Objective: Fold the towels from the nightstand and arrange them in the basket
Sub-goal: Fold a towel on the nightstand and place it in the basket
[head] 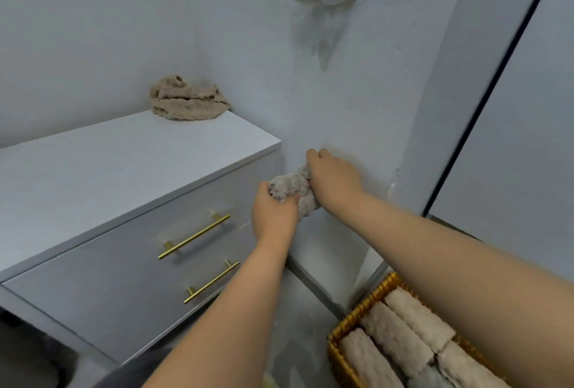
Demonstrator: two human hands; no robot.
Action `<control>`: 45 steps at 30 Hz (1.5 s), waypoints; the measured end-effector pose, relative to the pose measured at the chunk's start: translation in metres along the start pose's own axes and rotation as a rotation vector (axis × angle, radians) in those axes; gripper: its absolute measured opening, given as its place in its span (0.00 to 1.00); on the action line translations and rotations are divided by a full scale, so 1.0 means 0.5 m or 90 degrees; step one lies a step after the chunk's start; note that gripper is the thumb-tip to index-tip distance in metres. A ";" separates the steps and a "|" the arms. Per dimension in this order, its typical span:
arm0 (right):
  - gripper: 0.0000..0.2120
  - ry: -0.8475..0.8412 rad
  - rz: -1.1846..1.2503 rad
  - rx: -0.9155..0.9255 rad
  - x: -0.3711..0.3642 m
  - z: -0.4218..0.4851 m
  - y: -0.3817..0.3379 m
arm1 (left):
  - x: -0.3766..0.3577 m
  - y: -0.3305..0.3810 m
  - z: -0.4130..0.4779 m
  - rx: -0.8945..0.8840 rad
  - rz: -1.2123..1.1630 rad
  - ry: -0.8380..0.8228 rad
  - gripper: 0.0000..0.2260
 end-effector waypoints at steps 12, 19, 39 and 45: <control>0.16 0.087 -0.036 0.178 -0.122 -0.185 0.158 | -0.126 -0.106 -0.144 0.116 0.041 -0.176 0.09; 0.11 0.048 0.043 0.148 -0.206 -0.296 0.272 | -0.187 -0.159 -0.219 0.245 0.075 -0.385 0.19; 0.24 -0.653 0.398 -0.201 -0.261 -0.334 0.438 | -0.281 -0.177 -0.251 0.158 0.137 -0.547 0.13; 0.12 -0.606 0.398 -0.186 -0.278 -0.317 0.408 | -0.284 -0.198 -0.241 0.111 0.140 -0.516 0.13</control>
Point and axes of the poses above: each hand's wrist, its own z-axis towards the middle knuckle, its own x-axis out of the back of the hand, y = z × x, the point moved 3 cm from there along z, towards the middle knuckle, and after that the axes turned 9 degrees about -x, right-handed, at the moved point
